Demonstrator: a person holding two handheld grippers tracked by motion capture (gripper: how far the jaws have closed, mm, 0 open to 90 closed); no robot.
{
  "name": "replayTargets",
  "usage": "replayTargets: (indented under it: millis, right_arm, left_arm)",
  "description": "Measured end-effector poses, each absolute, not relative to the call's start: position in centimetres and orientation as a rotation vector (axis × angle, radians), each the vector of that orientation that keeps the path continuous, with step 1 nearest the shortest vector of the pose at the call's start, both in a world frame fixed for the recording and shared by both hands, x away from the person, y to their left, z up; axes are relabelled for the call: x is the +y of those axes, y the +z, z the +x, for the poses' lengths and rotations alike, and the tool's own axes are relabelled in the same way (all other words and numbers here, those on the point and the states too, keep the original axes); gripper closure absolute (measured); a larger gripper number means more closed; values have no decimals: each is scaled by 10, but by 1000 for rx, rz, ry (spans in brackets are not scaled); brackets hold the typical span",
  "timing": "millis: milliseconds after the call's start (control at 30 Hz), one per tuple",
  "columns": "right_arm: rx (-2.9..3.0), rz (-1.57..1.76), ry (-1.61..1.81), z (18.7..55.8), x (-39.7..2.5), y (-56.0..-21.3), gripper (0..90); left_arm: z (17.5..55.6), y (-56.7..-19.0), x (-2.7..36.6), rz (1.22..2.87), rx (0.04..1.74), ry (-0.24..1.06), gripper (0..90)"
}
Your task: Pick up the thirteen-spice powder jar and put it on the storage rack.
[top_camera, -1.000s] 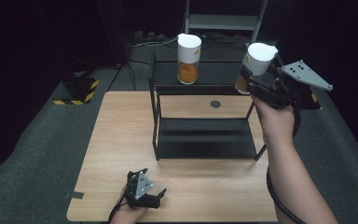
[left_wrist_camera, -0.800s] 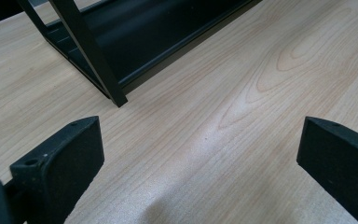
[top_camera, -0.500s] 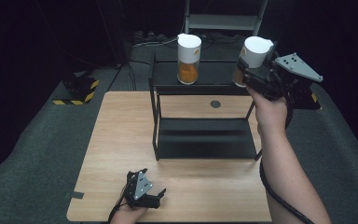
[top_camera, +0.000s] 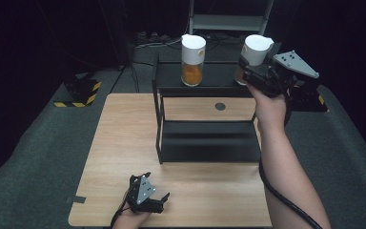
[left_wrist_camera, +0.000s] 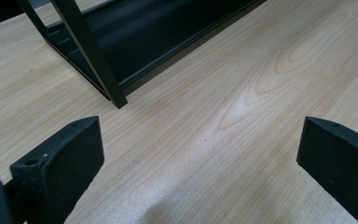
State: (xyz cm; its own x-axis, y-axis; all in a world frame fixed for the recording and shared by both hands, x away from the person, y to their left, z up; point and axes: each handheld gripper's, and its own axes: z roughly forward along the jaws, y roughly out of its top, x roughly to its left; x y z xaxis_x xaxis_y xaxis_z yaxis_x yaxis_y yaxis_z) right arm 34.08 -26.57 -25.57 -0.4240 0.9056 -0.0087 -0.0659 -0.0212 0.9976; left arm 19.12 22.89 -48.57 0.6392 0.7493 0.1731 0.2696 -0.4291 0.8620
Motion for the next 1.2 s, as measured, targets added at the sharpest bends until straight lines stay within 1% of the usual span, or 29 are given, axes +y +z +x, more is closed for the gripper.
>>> replayTargets:
  millis: [1200]
  right_arm:
    - [1473, 929, 1546, 355, -256, -260, 298]
  left_arm:
    - [191, -486, 230, 1987, 794, 694, 8]
